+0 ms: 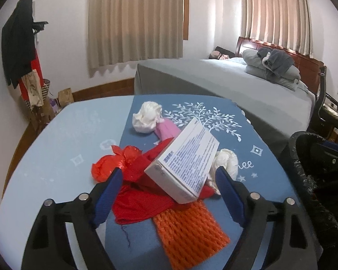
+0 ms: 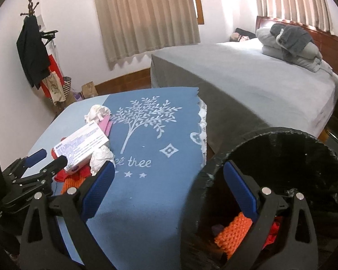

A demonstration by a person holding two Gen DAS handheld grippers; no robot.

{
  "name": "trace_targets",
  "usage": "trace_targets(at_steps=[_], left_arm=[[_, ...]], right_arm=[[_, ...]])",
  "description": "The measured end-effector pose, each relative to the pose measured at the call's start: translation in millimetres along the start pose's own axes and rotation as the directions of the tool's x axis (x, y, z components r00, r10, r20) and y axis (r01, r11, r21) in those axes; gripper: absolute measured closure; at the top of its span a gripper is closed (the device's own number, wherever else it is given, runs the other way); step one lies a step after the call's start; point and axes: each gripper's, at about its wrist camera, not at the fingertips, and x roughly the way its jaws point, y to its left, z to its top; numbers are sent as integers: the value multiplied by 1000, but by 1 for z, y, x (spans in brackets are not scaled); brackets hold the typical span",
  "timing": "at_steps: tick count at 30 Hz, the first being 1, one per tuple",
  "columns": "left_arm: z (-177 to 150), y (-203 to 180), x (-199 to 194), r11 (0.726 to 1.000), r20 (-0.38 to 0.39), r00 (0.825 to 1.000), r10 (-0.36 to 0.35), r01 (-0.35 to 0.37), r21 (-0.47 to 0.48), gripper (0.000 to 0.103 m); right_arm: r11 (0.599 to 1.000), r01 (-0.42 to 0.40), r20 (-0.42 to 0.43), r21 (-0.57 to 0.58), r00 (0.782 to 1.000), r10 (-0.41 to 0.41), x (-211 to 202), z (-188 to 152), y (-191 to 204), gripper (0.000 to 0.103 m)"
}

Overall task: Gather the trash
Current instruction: 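Return both tools to the table and grasp the white medicine box with the left tool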

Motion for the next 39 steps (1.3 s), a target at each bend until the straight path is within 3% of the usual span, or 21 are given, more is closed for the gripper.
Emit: trace_targets(at_steps=[4,8,12,15,21,24,30,35,39], left_arm=[[0,1,12,1000,-20,1000,-17,16,-14,27],[-3,-1,19,999,-45,998,-41,40,-24,44],[-3,-6,16,999,-32,998,-49,48,-13,55],[-3,-13,10,998,-13,998,-60,60,-1,58],[-3,-26,10,995,-6,996,-94,94,38,58],[0,-25,17,995,-16,995,-97,98,21,46],[6,-20,28,996,-26,996,-82,81,-33,34],[8,-12,38,993,-44,995,-92,89,-80,35],[7,-12,39,992,-47,994,-102,97,-86,55]], right_arm=[[1000,-3,-9,-3,1000,3,4,-1,1,8],[1000,-3,-16,-3,1000,3,7,-1,0,8],[1000,-3,-22,-1,1000,3,10,-3,0,8],[1000,-2,-26,2,1000,2,11,-4,-1,8],[1000,1,-26,8,1000,-1,12,-3,-4,8],[1000,1,-27,7,1000,0,12,-3,-4,8],[1000,-2,-25,6,1000,3,15,-2,-4,8],[1000,-7,-28,2,1000,7,20,0,-2,8],[1000,-10,-32,-1,999,10,22,1,0,8]])
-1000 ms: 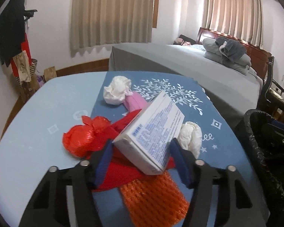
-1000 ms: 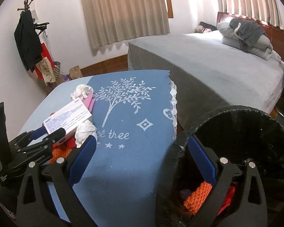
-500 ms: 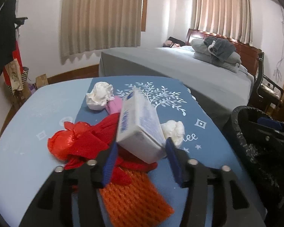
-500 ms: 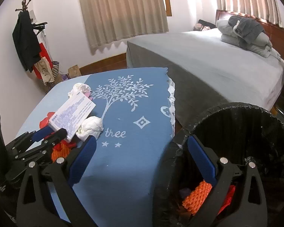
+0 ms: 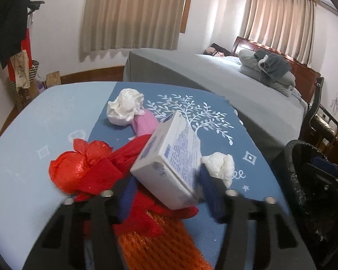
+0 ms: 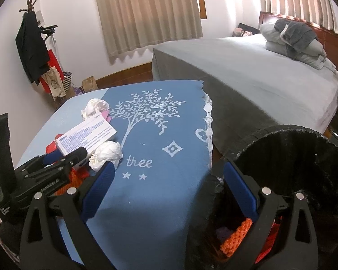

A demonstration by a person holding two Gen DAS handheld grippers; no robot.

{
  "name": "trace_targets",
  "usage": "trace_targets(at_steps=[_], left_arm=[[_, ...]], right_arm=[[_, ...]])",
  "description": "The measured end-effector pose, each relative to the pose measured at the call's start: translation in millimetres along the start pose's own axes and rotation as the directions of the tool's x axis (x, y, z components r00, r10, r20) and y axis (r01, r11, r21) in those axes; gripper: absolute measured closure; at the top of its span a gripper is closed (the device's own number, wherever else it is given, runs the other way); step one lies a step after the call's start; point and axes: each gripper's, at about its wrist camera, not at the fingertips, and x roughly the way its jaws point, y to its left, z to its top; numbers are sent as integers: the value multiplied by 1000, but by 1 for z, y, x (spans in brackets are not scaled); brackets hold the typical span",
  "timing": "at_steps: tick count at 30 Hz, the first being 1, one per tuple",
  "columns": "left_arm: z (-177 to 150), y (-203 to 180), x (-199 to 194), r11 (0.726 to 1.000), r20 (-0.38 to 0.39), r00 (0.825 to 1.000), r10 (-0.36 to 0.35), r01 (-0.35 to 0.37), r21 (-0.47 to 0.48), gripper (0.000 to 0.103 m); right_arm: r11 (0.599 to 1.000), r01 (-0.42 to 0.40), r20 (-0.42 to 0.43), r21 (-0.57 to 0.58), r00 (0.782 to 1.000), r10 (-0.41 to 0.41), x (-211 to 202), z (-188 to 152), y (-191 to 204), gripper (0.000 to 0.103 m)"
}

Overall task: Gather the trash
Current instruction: 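Return both tools to the table and grasp the white medicine box with the left tool, then lift the white box with the left tool while the right tool grasps a white tissue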

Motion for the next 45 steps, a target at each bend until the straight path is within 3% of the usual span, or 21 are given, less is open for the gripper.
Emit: trace_targets(at_steps=[6,12,16,19,21,25,26,28,31,45], left_arm=[[-1,-6,-10,1000,49,999,-4,3,20,68],[-4,-7,-28,998,101,995,27,-33,61,69],[-8,-6,-26,995,83,996,34,-42,95,69],[-6,-5,-23,995,68,997,30,-37,92,66],[-4,-6,-20,994,71,997,32,-39,98,58],[0,-7,-15,994,66,998,26,-32,100,56],[0,-8,-12,994,59,998,25,-31,101,57],[-2,-9,-11,994,50,999,16,-21,106,70],[-3,-12,-11,993,51,999,5,-11,122,74],[-3,7,-45,996,143,990,19,-31,80,74]], right_arm=[[1000,-5,-5,-3,1000,4,5,2,2,8],[1000,-12,-13,-8,1000,12,11,3,7,8],[1000,-19,-23,-11,1000,18,17,2,12,8],[1000,-20,-25,-14,999,20,18,3,13,8],[1000,-19,-24,-13,1000,19,17,3,13,8],[1000,-17,-19,-7,1000,16,16,5,11,8],[1000,-16,-18,-9,1000,16,16,5,11,8],[1000,-16,-18,-10,1000,16,16,6,12,8],[1000,-15,-18,-9,1000,15,16,6,12,8],[999,-43,-40,-27,998,42,34,10,36,8]])
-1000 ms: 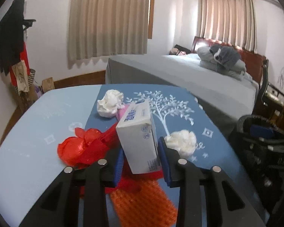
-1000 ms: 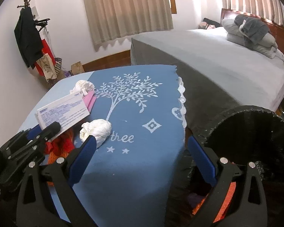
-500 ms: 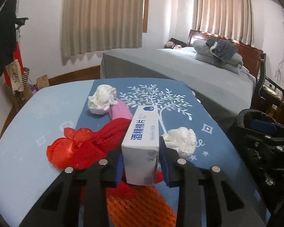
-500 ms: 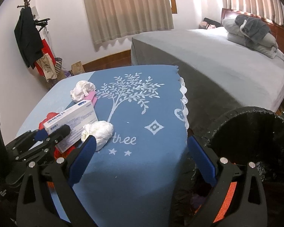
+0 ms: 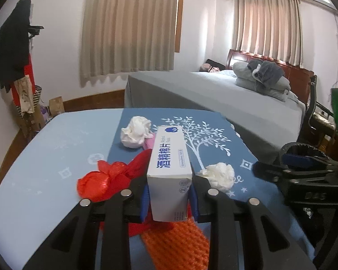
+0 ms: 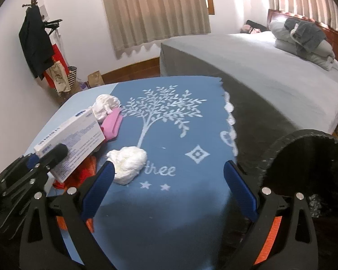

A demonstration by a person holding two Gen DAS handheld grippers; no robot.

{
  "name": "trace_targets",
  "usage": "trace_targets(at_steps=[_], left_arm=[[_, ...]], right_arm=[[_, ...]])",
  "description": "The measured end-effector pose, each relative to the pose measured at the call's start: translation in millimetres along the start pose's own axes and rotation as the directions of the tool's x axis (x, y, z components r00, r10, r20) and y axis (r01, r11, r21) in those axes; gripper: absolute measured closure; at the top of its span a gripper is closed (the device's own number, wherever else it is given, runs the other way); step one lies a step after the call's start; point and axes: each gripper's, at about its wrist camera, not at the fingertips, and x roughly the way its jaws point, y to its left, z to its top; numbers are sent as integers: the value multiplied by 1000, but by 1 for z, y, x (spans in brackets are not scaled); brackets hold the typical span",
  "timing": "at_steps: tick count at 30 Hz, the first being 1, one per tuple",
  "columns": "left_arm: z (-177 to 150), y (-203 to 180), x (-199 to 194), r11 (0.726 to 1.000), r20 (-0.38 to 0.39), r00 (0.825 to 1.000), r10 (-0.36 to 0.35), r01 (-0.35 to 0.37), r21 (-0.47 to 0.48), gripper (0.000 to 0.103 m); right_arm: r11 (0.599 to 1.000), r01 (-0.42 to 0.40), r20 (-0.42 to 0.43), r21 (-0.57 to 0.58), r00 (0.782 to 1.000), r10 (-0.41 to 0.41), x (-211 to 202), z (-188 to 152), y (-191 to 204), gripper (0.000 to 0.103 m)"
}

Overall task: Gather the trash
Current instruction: 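Lift the white box with the left tool while the right tool grasps a white tissue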

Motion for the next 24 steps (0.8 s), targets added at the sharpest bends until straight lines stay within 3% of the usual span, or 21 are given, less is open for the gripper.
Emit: trace_targets(at_steps=[5,8,11,14,16,24], left_arm=[[1,6,-7,1000,14,1000,16,-16,9,74],[1,9,-8,1000,15,1000,19,-19,8,74],[1,9,-8,1000,15,1000,18,-18,8,74],[1,9,-8,1000,14,1000,15,-15,9,74],[1,9,-7,1000,13,1000,15,-15,9,74],[1,7,-9,1000,14,1000,6,-6,-2,74]], right_arm=[[1000,-15,-23,-16,1000,14,21,2,16,9],[999,-23,-47,-38,999,21,35,2,26,15],[998,-43,-95,-39,995,39,49,2,30,30],[994,-100,-138,-32,986,95,58,1,35,52],[989,-143,-147,-37,980,136,58,0,38,73],[988,-149,-87,-46,986,144,22,10,36,76]])
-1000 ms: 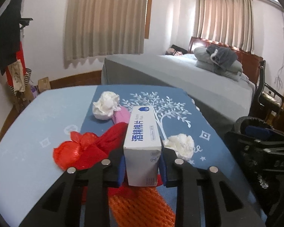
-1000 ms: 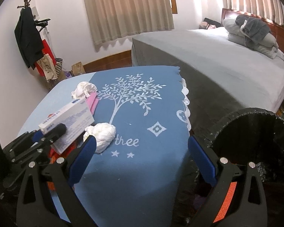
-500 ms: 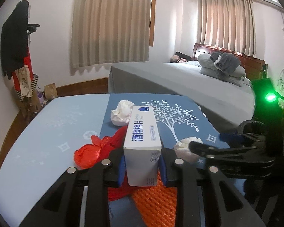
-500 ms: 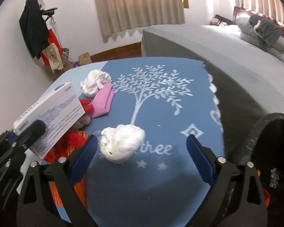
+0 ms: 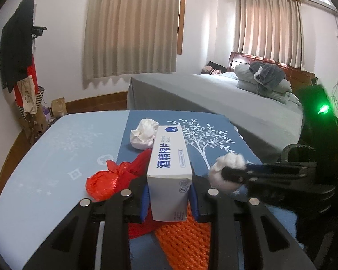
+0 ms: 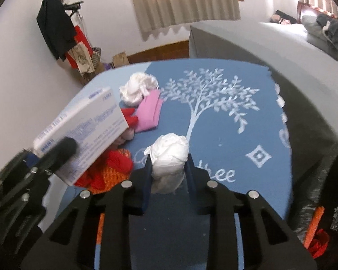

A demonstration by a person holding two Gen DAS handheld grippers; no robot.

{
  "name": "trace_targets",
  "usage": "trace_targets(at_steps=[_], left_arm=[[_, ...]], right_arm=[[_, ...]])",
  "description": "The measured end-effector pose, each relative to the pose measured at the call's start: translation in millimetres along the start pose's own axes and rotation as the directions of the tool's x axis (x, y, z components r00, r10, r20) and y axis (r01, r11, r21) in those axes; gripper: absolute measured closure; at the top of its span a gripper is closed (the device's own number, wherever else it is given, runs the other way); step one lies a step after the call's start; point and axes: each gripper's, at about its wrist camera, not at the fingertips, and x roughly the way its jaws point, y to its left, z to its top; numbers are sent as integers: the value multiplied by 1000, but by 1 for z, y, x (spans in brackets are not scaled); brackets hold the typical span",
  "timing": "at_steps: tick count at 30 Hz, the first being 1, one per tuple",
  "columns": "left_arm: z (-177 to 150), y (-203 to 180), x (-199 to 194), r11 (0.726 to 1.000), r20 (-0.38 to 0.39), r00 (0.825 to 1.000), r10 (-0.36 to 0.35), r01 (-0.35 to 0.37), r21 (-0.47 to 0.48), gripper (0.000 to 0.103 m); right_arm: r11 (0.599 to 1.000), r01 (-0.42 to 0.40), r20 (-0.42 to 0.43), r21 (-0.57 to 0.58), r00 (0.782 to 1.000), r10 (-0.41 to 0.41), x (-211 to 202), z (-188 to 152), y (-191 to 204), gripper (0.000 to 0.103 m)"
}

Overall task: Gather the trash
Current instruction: 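Lift the white box with the left tool while the right tool grasps a white tissue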

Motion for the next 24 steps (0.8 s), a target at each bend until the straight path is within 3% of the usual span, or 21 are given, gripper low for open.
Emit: trace_targets(at_steps=[13,24], left_arm=[[20,-34,-18,998,48,998,-51,50,36,74],[31,-89,-32,984,68,985,-158,151,95,74]], right_arm=[[997,70,149,33,986,-74,-88,7,-26,76],[987,137,223,79,963,-151,-148,-7,-59,76]])
